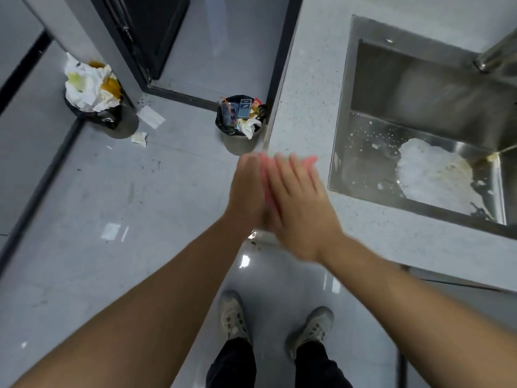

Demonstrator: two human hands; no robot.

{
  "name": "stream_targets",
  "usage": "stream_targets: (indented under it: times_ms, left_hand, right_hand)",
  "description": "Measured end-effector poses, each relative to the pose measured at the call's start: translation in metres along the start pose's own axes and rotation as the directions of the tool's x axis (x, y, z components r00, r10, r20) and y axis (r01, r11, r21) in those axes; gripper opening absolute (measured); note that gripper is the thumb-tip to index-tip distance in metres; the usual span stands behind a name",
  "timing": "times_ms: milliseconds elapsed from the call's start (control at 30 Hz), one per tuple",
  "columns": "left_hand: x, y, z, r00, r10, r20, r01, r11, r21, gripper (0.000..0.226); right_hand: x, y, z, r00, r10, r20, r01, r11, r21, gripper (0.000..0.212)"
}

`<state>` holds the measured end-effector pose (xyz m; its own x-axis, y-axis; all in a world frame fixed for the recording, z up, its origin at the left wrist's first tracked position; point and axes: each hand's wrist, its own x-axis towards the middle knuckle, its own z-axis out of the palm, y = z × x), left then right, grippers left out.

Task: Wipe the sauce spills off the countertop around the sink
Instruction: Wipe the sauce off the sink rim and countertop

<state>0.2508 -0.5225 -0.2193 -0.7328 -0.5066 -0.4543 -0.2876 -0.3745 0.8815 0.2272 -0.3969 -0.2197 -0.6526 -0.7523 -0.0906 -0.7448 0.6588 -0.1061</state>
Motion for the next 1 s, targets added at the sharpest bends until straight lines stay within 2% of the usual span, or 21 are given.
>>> stream_targets:
  times_ms: [100,133,200,267,300,367,433,500,567,633,667,700,767,867,933,1000]
  left_hand:
    - [0.005,-0.011,-0.003,0.999,-0.036,-0.009,0.036,0.998,0.047,0.026]
    - [0.008,-0.013,-0.004,1.0,0.011,0.005,-0.011,0.996,0.085,0.026]
    - [0.007,-0.013,-0.001,0.993,0.112,0.028,-0.115,0.97,0.213,0.025]
    - [0.002,-0.01,0.003,0.987,0.157,0.039,-0.161,0.933,0.321,0.018]
    - [0.002,-0.011,0.004,0.979,0.194,0.055,-0.201,0.912,0.358,0.021]
    - [0.002,-0.013,0.003,0.959,0.264,0.098,-0.281,0.879,0.385,0.033]
    - [0.004,-0.015,0.005,0.95,0.286,0.128,-0.313,0.866,0.391,0.039]
    - [0.006,-0.017,0.006,0.954,0.268,0.134,-0.3,0.856,0.421,0.048]
    - [0.006,-0.018,0.006,0.96,0.225,0.166,-0.277,0.841,0.465,0.054]
    - [0.006,-0.016,0.005,0.969,0.171,0.18,-0.24,0.832,0.501,0.06]
    - [0.006,-0.014,0.005,0.971,0.15,0.183,-0.223,0.841,0.493,0.062]
    - [0.005,-0.013,0.005,0.974,0.137,0.183,-0.207,0.866,0.455,0.062]
    - [0.003,-0.009,0.003,0.973,0.148,0.179,-0.2,0.924,0.326,0.059]
    - [0.006,-0.009,0.002,0.975,0.127,0.181,-0.173,0.948,0.266,0.077]
    - [0.003,-0.007,0.003,0.969,0.137,0.204,-0.193,0.938,0.287,0.062]
    - [0.003,-0.01,0.003,0.964,0.159,0.212,-0.224,0.917,0.33,0.041]
  right_hand:
    - [-0.022,0.008,0.0,0.987,-0.144,0.071,0.141,0.989,0.042,0.068]
    - [-0.004,0.018,-0.002,0.991,-0.12,0.058,0.12,0.993,0.013,0.067]
    - [0.049,0.037,-0.009,0.999,0.042,0.022,-0.041,0.999,-0.028,0.065]
    - [0.073,0.049,-0.015,0.98,0.186,0.068,-0.189,0.981,0.034,0.065]
    - [0.063,0.048,-0.015,0.98,0.191,0.063,-0.194,0.979,0.055,0.064]
    - [0.016,0.032,-0.011,0.995,0.091,0.037,-0.094,0.993,0.073,0.062]
    - [-0.028,0.023,-0.008,0.997,-0.001,0.073,-0.004,0.998,0.064,0.062]
    - [-0.012,0.042,-0.003,0.997,0.005,0.083,-0.006,1.0,0.008,0.063]
    - [0.048,0.063,-0.007,0.983,0.181,0.018,-0.181,0.983,0.011,0.063]
    - [0.099,0.08,-0.017,0.942,0.331,0.06,-0.335,0.94,0.059,0.066]
    - [0.103,0.079,-0.016,0.933,0.352,0.078,-0.357,0.932,0.058,0.067]
    - [0.093,0.071,-0.014,0.947,0.313,0.067,-0.316,0.948,0.041,0.068]
    - [0.043,0.044,-0.009,0.995,0.095,0.026,-0.096,0.995,0.014,0.068]
    - [-0.018,0.022,-0.006,0.987,-0.138,0.084,0.133,0.989,0.059,0.064]
    - [0.003,0.037,-0.011,0.986,-0.147,0.078,0.143,0.988,0.059,0.061]
    - [0.06,0.055,-0.019,0.998,-0.064,0.028,0.063,0.998,0.011,0.062]
